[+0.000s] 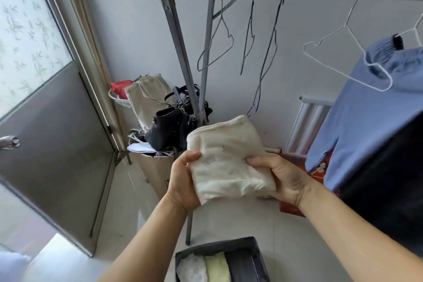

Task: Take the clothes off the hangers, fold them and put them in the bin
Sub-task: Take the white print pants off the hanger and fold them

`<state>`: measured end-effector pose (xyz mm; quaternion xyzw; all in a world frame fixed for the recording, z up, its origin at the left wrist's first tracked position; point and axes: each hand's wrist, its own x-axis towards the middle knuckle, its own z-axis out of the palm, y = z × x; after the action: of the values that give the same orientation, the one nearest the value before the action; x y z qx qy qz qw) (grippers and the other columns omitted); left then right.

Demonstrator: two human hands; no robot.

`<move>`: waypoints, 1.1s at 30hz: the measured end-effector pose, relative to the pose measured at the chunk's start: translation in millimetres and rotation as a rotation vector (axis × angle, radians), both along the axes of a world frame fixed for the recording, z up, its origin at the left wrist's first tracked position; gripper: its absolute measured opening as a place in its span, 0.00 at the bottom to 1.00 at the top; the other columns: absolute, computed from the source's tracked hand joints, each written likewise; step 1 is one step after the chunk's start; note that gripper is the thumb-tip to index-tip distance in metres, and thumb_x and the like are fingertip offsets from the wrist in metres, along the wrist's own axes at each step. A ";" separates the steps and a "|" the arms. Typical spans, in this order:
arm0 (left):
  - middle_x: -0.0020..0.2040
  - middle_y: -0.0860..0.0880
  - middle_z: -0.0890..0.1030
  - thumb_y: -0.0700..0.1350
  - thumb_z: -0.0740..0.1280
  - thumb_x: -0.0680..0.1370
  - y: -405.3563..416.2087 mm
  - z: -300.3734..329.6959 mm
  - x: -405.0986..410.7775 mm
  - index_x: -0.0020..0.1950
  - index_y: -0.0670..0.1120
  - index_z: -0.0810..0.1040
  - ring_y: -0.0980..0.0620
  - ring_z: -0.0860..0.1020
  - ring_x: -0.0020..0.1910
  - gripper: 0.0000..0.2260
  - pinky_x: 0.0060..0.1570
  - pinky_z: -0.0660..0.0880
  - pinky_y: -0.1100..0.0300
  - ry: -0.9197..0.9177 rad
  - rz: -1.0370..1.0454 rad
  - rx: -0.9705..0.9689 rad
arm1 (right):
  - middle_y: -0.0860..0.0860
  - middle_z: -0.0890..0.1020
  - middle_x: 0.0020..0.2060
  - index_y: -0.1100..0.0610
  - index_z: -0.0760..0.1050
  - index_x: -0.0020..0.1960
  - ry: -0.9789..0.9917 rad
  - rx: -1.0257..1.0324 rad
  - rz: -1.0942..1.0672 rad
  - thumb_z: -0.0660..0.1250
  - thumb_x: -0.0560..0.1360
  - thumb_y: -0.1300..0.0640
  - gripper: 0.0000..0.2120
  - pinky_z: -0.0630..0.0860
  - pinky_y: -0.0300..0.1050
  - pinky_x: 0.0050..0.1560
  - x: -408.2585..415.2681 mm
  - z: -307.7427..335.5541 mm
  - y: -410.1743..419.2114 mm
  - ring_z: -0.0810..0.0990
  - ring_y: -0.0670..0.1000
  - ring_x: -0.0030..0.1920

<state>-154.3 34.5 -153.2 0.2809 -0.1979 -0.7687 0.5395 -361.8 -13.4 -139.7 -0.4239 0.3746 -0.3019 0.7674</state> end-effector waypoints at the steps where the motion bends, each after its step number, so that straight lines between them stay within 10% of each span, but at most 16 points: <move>1: 0.60 0.37 0.78 0.50 0.66 0.67 1.3 -6.5 13.2 0.60 0.38 0.81 0.36 0.79 0.57 0.25 0.63 0.71 0.41 -0.032 -0.005 -0.031 | 0.63 0.82 0.56 0.64 0.77 0.62 0.038 -0.045 -0.014 0.72 0.65 0.61 0.25 0.79 0.60 0.57 6.3 -4.8 -6.0 0.81 0.63 0.55; 4: 0.62 0.41 0.80 0.63 0.66 0.70 4.5 -25.6 52.6 0.66 0.46 0.79 0.42 0.79 0.59 0.30 0.62 0.72 0.46 -0.221 -0.049 -0.113 | 0.65 0.81 0.53 0.64 0.80 0.56 0.126 -0.130 0.074 0.71 0.63 0.63 0.21 0.72 0.64 0.63 21.6 -12.4 -18.1 0.80 0.64 0.54; 7: 0.62 0.43 0.81 0.72 0.70 0.65 9.0 -33.1 80.7 0.67 0.46 0.78 0.45 0.80 0.59 0.39 0.54 0.78 0.52 -0.449 -0.195 -0.106 | 0.65 0.82 0.46 0.67 0.80 0.52 0.278 -0.152 0.249 0.67 0.63 0.63 0.19 0.78 0.55 0.49 45.5 -22.2 -24.5 0.80 0.62 0.46; 12: 0.51 0.42 0.85 0.54 0.82 0.61 8.7 -60.8 86.0 0.54 0.41 0.84 0.42 0.84 0.51 0.27 0.56 0.80 0.45 -0.840 -0.109 0.038 | 0.63 0.79 0.50 0.70 0.75 0.58 0.287 0.009 0.377 0.72 0.66 0.54 0.26 0.77 0.49 0.45 90.6 -59.0 -34.1 0.80 0.59 0.46; 17: 0.44 0.46 0.87 0.48 0.77 0.71 6.2 -109.9 94.1 0.50 0.43 0.84 0.47 0.86 0.43 0.12 0.42 0.82 0.52 -0.734 0.355 0.215 | 0.61 0.77 0.65 0.63 0.76 0.66 -0.082 0.261 0.311 0.59 0.70 0.28 0.43 0.76 0.53 0.61 106.4 -112.0 -32.8 0.75 0.60 0.66; 20: 0.42 0.49 0.87 0.44 0.76 0.72 -0.6 -140.9 95.5 0.49 0.45 0.84 0.51 0.85 0.41 0.07 0.39 0.81 0.59 -0.805 0.506 0.167 | 0.61 0.81 0.61 0.62 0.75 0.67 -0.001 0.195 0.214 0.79 0.59 0.39 0.44 0.79 0.53 0.57 133.6 -149.4 -32.7 0.79 0.60 0.62; 23: 0.39 0.54 0.86 0.48 0.74 0.74 -11.9 -177.8 97.9 0.46 0.51 0.83 0.57 0.84 0.39 0.03 0.39 0.80 0.62 -0.858 0.558 0.181 | 0.58 0.86 0.47 0.63 0.79 0.59 0.226 0.089 -0.022 0.77 0.67 0.54 0.23 0.82 0.51 0.46 161.1 -192.2 -42.7 0.86 0.56 0.47; 33: 0.40 0.52 0.84 0.62 0.58 0.80 -35.3 -342.1 107.5 0.43 0.51 0.81 0.55 0.83 0.40 0.20 0.42 0.81 0.58 -0.762 0.636 0.472 | 0.56 0.86 0.46 0.60 0.79 0.54 0.384 0.182 -0.080 0.67 0.75 0.42 0.21 0.82 0.47 0.42 183.0 -358.8 -73.3 0.86 0.54 0.46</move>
<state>-46.8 -0.8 -495.3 0.6987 -0.1071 -0.4352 0.5576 -178.8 -86.7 -498.5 -0.3873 0.5561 -0.2105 0.7046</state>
